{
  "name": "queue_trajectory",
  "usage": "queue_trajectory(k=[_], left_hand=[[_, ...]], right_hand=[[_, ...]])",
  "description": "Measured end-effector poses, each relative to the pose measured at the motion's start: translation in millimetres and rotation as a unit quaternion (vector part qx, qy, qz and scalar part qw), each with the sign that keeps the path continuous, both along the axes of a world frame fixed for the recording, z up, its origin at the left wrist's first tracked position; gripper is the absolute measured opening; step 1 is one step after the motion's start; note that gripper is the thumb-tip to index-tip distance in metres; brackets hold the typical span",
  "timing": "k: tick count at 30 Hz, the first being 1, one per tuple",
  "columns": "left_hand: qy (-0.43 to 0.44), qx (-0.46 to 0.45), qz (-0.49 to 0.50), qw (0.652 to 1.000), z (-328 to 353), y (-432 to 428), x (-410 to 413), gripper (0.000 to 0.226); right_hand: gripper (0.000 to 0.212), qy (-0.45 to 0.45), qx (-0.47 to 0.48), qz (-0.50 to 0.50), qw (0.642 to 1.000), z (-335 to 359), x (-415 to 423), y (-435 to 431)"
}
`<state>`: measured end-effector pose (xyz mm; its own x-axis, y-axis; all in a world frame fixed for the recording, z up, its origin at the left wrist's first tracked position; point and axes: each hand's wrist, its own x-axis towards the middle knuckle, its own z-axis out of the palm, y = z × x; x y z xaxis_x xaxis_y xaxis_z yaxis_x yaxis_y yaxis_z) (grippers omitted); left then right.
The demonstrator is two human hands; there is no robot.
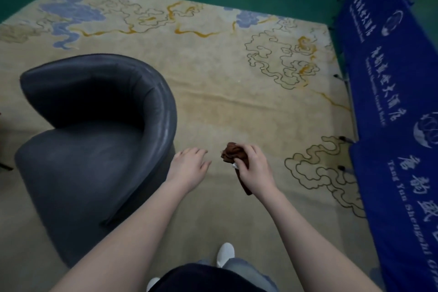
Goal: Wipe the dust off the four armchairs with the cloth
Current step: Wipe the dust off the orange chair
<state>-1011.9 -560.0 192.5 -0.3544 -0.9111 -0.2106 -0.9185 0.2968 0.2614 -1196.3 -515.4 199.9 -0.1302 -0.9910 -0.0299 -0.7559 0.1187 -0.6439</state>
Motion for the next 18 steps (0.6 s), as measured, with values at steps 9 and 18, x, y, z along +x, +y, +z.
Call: queue_trajectory(k=[9,18], left_hand=[[-0.025,0.004,-0.008,1.0,5.2,-46.2,-77.9,0.043],[-0.03,0.027,-0.012,0.999,-0.9,-137.3,-112.6,0.044]], right_hand=[[0.038,-0.013,-0.004,-0.014,1.0,-4.7,-80.4,-50.4],[0.037,-0.017,-0.01,-0.016,1.0,-10.5,-113.2,-139.5]])
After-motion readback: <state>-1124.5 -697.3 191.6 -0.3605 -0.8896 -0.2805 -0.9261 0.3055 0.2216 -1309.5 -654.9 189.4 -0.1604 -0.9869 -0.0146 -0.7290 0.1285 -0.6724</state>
